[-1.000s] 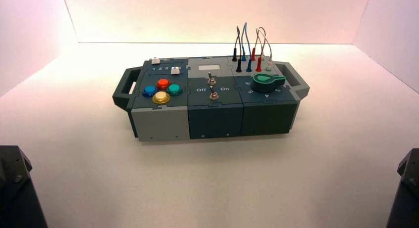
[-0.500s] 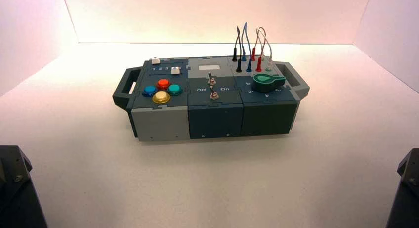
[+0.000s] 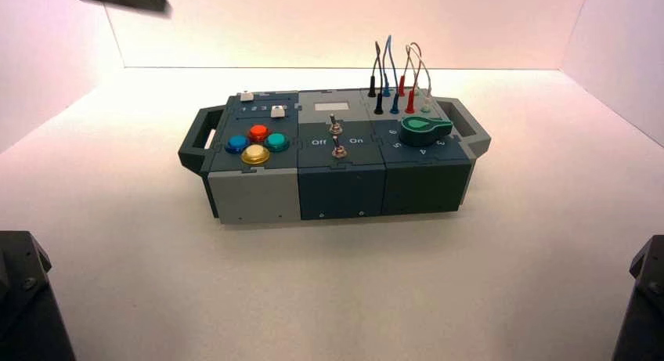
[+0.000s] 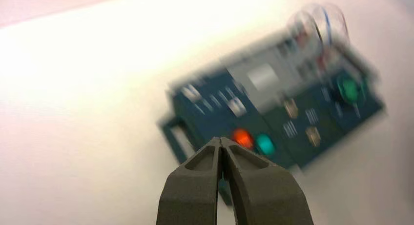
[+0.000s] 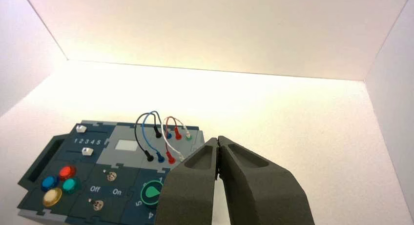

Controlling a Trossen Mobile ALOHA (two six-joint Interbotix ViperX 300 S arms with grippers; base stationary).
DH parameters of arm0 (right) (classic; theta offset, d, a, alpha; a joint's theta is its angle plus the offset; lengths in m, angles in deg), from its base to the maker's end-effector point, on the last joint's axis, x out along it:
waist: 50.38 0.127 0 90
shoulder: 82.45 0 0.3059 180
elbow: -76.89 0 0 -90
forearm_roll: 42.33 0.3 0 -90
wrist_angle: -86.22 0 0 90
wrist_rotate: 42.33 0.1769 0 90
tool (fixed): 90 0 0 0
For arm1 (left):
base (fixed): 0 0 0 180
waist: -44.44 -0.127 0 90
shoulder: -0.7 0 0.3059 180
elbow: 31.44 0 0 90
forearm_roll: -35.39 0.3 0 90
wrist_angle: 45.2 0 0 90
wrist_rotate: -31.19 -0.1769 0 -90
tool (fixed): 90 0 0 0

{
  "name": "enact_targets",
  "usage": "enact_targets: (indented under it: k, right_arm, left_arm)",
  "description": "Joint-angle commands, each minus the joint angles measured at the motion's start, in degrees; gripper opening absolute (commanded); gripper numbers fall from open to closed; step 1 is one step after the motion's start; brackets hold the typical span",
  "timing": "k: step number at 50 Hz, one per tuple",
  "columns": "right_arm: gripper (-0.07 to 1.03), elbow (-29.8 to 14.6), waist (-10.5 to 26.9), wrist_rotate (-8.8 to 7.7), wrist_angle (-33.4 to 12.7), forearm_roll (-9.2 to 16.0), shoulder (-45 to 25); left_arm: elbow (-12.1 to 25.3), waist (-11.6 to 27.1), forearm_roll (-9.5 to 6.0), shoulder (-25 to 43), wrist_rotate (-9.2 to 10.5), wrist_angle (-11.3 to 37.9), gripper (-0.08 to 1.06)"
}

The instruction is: Push the red button with the left gripper.

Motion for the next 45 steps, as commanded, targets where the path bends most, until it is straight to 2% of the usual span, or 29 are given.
enact_targets:
  k: [1,17,25,35,45]
  right_arm:
    - [-0.02,-1.1,0.1,0.09,0.2,0.3,-1.2]
    - [-0.02,-1.2,0.1,0.09,0.1,0.2,-2.2]
    - [-0.02,-1.1,0.1,0.09,0.0,0.2,-2.2]
    - [-0.02,-1.1,0.0,0.18,-0.2,0.2,-2.3]
    - [-0.02,-1.1,0.1,0.18,-0.2,0.2,-2.2]
  left_arm:
    - [5.4,1.1,0.18,7.8,-0.44,2.7,-0.03]
    - [14.9,2.5,0.18,24.9,-3.78,9.8,-0.03]
    - [18.5,5.1,0.18,33.4,-5.01,11.2,-0.03]
    - [21.6,8.3,0.18,39.9,-5.89,11.3,-0.03]
    - [23.7,8.5,0.26,42.7,-7.29,11.4,-0.03]
